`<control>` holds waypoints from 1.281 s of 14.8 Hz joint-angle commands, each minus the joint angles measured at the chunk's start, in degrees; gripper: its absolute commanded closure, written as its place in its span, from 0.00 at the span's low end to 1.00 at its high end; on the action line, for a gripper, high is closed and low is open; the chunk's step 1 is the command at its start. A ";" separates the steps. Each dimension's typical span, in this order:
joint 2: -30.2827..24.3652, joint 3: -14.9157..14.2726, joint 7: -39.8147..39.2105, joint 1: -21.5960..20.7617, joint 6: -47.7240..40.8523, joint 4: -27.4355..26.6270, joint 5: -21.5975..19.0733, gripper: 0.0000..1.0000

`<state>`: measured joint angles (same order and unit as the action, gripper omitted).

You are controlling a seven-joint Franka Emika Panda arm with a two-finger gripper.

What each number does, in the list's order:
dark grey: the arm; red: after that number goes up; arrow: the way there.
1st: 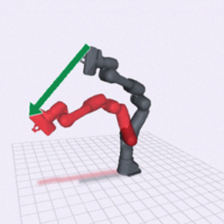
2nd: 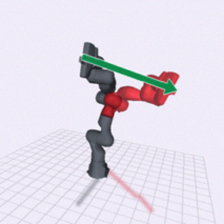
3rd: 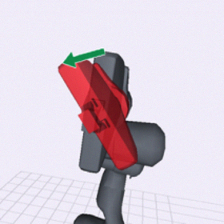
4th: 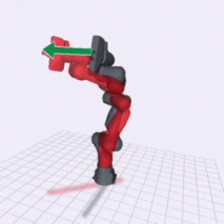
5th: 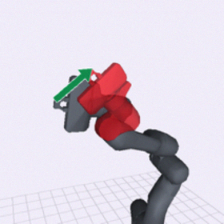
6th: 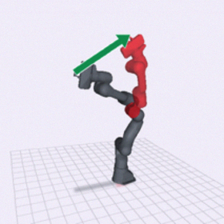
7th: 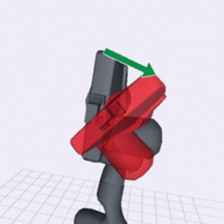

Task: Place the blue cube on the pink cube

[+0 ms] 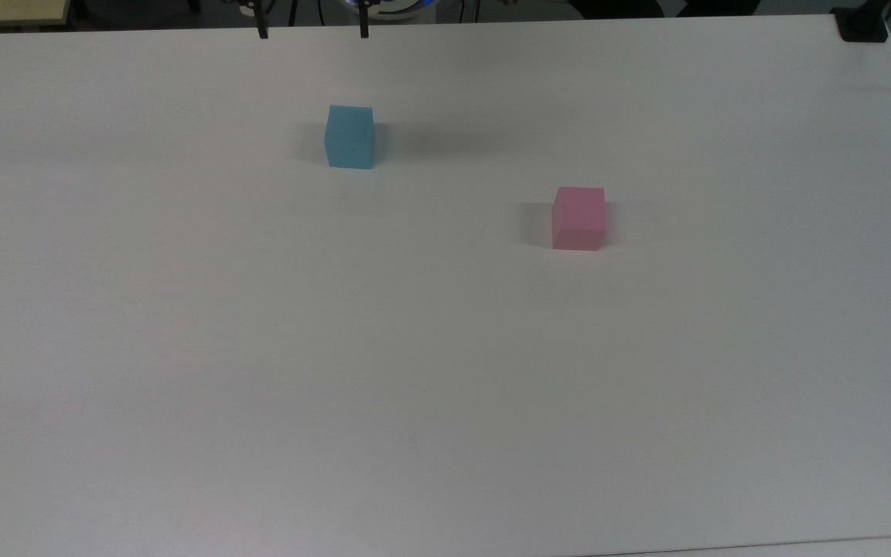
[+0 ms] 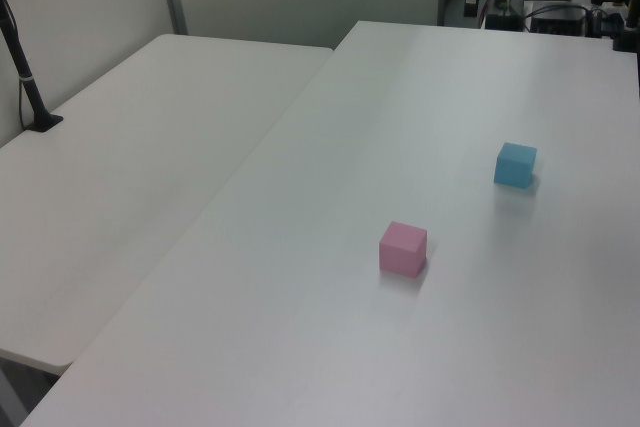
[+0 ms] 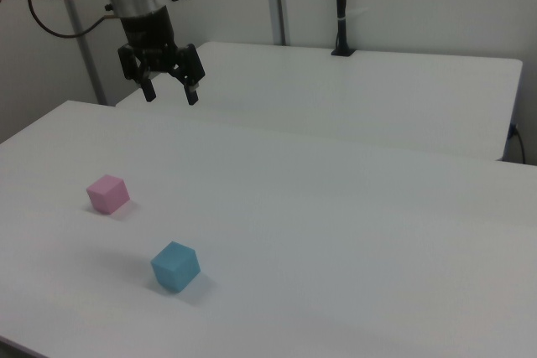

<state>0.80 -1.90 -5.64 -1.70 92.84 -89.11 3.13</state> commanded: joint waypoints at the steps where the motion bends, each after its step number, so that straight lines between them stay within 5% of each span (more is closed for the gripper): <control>1: -0.63 1.01 0.90 -0.14 1.02 -1.06 0.12 0.00; 16: -1.85 1.37 -6.31 0.56 -5.04 -2.03 2.32 0.00; 19: -6.23 1.37 -3.85 0.65 -2.33 -8.76 1.18 0.00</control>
<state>0.15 -1.00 -10.63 -1.53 88.30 -90.21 4.91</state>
